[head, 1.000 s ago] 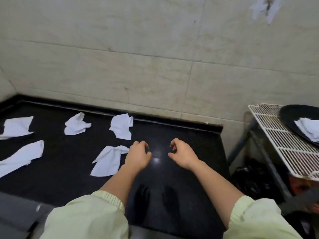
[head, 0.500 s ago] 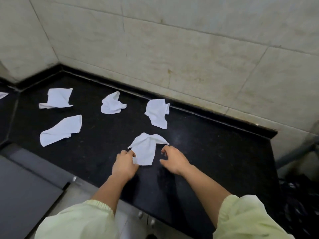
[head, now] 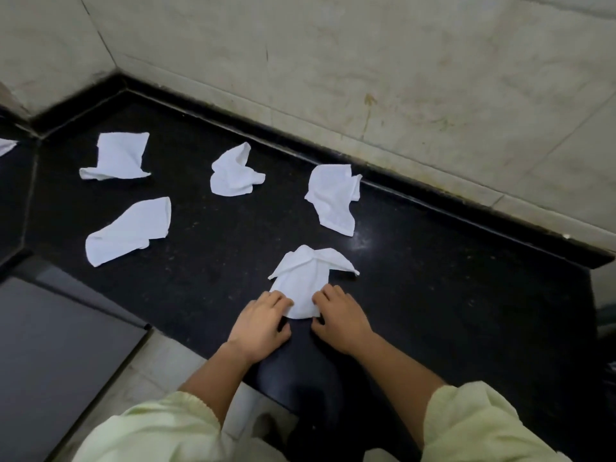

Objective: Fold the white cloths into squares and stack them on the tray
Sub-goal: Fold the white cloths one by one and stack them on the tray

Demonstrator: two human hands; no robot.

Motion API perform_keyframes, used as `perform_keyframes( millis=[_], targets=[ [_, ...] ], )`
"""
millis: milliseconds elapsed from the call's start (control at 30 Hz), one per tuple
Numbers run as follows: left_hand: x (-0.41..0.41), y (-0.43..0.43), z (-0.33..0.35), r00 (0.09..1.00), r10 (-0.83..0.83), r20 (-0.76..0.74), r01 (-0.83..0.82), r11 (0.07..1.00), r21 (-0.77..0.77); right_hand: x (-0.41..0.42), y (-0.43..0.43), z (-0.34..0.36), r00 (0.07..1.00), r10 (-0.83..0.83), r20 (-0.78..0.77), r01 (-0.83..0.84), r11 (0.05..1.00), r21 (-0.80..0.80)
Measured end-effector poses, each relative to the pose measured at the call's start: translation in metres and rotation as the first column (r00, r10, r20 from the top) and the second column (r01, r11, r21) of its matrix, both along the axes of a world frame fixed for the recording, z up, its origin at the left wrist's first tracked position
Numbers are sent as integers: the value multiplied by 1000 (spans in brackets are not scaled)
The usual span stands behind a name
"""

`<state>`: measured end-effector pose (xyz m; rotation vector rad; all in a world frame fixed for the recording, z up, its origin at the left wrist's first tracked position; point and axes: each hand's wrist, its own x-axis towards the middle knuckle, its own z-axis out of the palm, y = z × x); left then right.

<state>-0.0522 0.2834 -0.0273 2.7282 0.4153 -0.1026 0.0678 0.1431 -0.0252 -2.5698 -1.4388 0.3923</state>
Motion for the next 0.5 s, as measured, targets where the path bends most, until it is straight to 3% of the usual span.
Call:
perform_keyframes(
  millis=[200, 367, 500],
  targets=[
    [13, 16, -7, 1000, 8, -1, -8, 999, -31, -2, 14, 2, 958, -197, -211, 224, 968, 116],
    [26, 38, 6, 994, 60, 96, -39, 977, -208, -3, 32, 23, 745, -478, -465, 621, 752, 222],
    [37, 52, 28, 984, 55, 167, -4, 957, -292, 4, 45, 37, 704, -533, -470, 693, 662, 287]
  ],
)
